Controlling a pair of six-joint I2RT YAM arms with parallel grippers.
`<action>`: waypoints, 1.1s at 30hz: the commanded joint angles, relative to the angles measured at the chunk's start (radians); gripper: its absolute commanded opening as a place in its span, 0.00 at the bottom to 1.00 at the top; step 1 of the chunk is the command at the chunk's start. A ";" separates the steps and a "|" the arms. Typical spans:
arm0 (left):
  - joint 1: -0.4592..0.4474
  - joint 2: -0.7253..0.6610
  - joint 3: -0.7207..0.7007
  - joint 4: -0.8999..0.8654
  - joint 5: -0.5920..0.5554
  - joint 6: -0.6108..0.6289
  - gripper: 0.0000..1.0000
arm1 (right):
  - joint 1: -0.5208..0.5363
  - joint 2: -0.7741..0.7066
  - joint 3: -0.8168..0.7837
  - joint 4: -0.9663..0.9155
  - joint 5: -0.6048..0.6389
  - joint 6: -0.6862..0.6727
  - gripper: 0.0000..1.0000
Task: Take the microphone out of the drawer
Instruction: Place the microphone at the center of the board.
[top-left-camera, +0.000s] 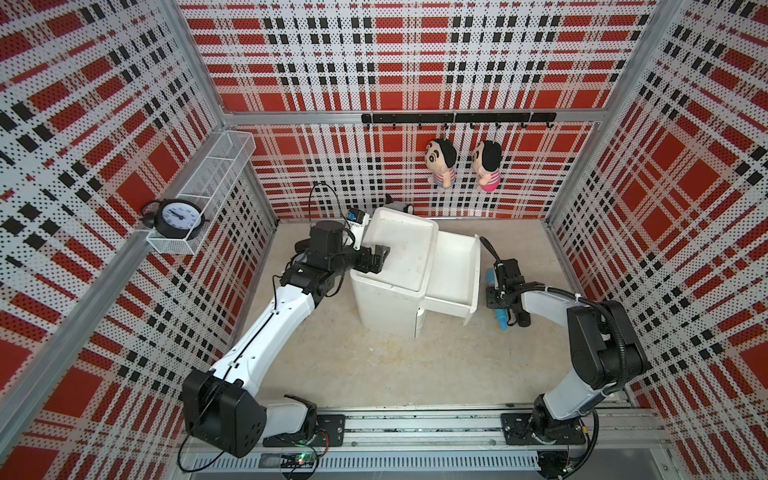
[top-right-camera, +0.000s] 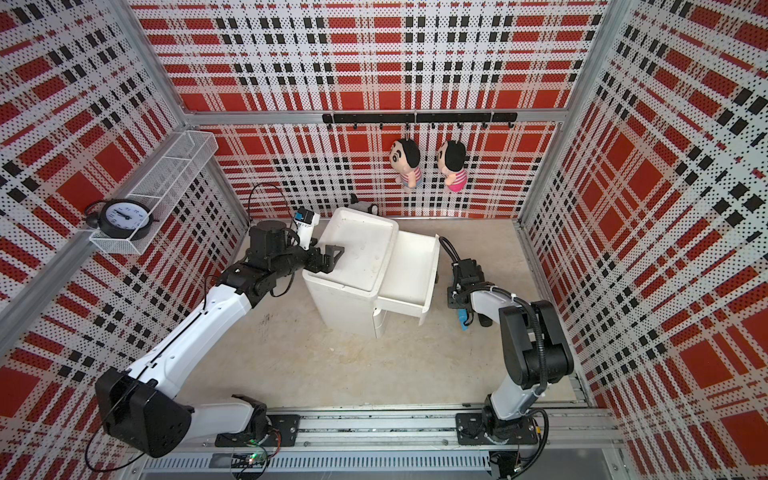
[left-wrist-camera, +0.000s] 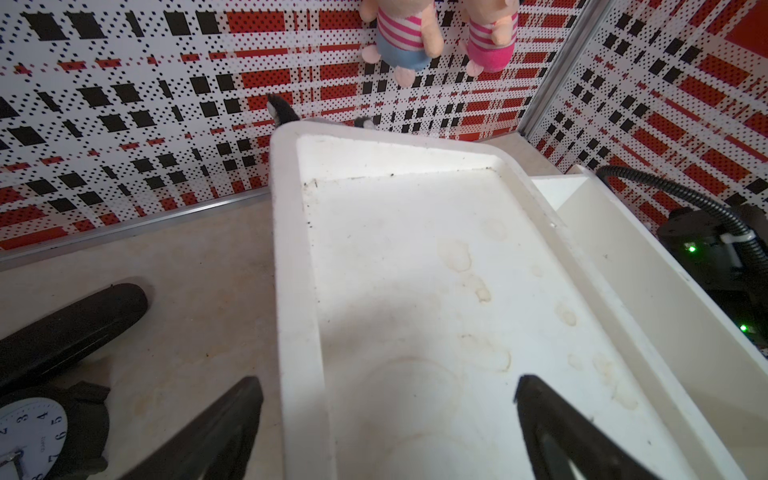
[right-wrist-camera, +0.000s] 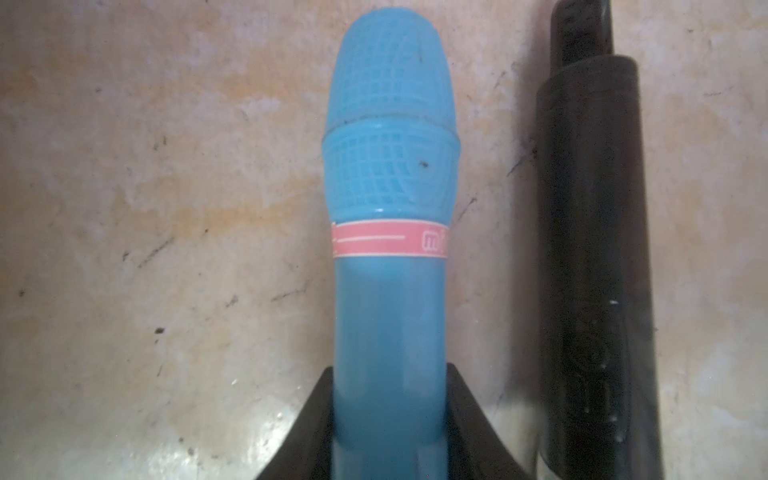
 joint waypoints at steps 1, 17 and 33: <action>0.002 0.006 -0.006 0.020 0.010 -0.003 0.98 | -0.010 0.007 -0.017 0.016 0.017 -0.018 0.26; 0.002 0.019 0.006 0.020 0.018 -0.005 0.98 | -0.017 -0.006 -0.004 -0.035 0.065 -0.065 0.43; 0.003 0.021 0.010 0.020 0.024 -0.006 0.98 | -0.019 -0.037 0.012 -0.072 0.063 -0.093 0.47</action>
